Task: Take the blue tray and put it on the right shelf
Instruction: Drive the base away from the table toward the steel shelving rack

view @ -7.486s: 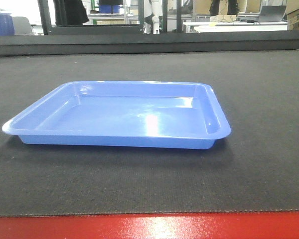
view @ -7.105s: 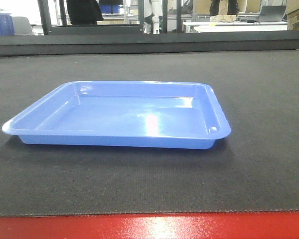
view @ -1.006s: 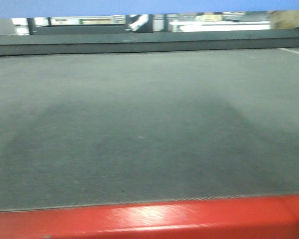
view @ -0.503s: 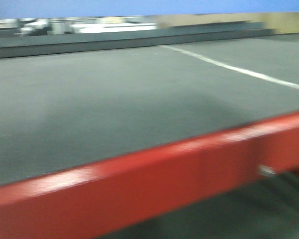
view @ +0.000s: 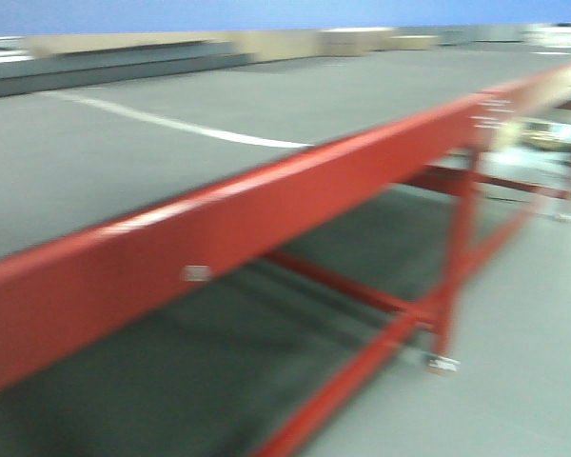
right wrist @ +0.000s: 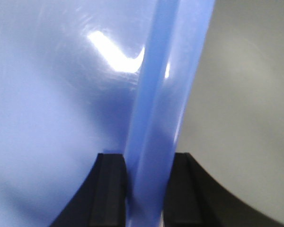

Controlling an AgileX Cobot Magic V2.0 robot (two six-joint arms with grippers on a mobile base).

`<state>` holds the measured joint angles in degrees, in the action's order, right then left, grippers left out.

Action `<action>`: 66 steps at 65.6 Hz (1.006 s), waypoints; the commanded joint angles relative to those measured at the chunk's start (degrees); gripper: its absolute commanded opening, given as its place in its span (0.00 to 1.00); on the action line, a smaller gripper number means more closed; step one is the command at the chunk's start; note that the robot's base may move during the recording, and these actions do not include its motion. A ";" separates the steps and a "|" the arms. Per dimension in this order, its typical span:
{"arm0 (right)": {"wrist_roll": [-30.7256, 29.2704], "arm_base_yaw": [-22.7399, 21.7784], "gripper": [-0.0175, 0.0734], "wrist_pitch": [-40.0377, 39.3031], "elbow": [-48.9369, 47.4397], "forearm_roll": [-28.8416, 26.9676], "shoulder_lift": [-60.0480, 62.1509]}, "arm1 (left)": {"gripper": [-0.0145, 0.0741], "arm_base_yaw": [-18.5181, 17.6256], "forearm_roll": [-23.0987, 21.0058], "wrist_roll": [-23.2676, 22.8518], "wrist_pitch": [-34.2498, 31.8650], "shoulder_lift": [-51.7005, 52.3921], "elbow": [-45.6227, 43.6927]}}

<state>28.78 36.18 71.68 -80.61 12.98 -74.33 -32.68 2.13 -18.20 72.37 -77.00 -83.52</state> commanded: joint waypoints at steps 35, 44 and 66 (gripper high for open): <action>-2.33 0.43 0.25 -3.10 -1.71 -0.42 1.38 | 0.11 -1.29 -2.69 2.08 4.20 1.56 -1.42; -2.33 0.43 0.25 -3.10 -1.71 -0.42 1.38 | 0.11 -1.29 -2.69 2.08 4.20 1.56 -1.42; -2.33 0.43 0.25 -3.10 -1.71 -0.42 1.38 | 0.11 -1.29 -2.69 2.08 4.20 1.56 -1.42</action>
<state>28.78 36.18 71.68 -80.61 12.98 -74.33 -32.68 2.13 -18.20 72.37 -77.00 -83.52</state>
